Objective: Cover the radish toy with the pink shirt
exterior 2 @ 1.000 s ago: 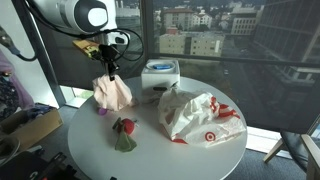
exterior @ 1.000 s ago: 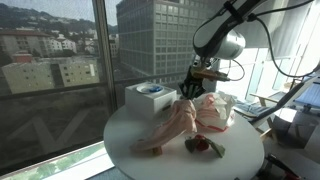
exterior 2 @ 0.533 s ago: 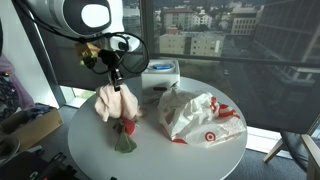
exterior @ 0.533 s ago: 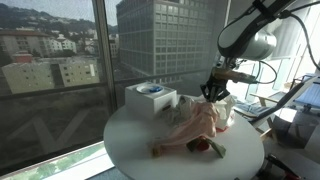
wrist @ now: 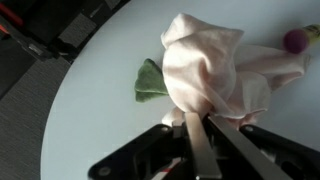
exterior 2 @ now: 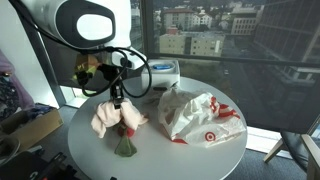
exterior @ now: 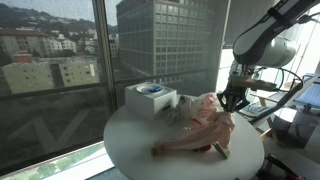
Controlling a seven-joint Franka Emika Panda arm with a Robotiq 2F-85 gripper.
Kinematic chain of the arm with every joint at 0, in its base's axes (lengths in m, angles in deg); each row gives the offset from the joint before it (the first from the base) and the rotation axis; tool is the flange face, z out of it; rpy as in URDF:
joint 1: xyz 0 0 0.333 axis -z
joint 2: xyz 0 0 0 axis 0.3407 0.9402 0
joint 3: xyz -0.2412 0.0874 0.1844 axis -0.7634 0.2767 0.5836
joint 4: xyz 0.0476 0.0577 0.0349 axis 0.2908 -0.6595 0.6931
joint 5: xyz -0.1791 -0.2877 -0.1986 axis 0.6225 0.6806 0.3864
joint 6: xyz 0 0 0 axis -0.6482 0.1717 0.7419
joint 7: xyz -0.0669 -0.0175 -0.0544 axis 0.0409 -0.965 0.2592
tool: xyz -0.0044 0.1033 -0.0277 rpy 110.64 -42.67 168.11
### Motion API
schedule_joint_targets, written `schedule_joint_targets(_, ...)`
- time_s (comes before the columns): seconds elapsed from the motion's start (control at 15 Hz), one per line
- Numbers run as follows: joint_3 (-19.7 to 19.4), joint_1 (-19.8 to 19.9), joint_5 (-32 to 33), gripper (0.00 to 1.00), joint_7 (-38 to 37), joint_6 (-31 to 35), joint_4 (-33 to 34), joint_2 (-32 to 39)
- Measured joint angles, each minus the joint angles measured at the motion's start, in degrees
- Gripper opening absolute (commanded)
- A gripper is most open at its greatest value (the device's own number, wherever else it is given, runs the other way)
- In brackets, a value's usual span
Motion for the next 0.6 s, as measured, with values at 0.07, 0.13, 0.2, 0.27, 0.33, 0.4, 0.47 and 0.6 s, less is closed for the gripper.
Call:
schedule_joint_targets(0.07,-0.06,0.69,0.53,0.32,0.1,0.93,-0.24,1.03)
schedule_joint_targets(0.13,-0.09,1.23,1.07,0.33,0.31,2.06,-0.28,2.59)
schedule_joint_targets(0.2,-0.11,1.56,1.55,0.4,0.49,3.29,-0.18,4.5)
schedule_joint_targets(0.27,-0.11,1.73,2.38,0.47,0.59,4.7,0.04,6.75)
schedule_joint_targets(0.33,-0.11,1.84,3.91,0.54,0.52,6.35,0.39,9.12)
schedule_joint_targets(0.4,-0.11,1.91,5.97,0.63,0.2,7.87,0.9,11.41)
schedule_joint_targets(0.47,-0.11,1.93,8.43,0.69,-0.39,9.15,1.63,13.65)
schedule_joint_targets(0.6,-0.43,1.88,16.85,0.85,-4.44,10.28,3.54,17.11)
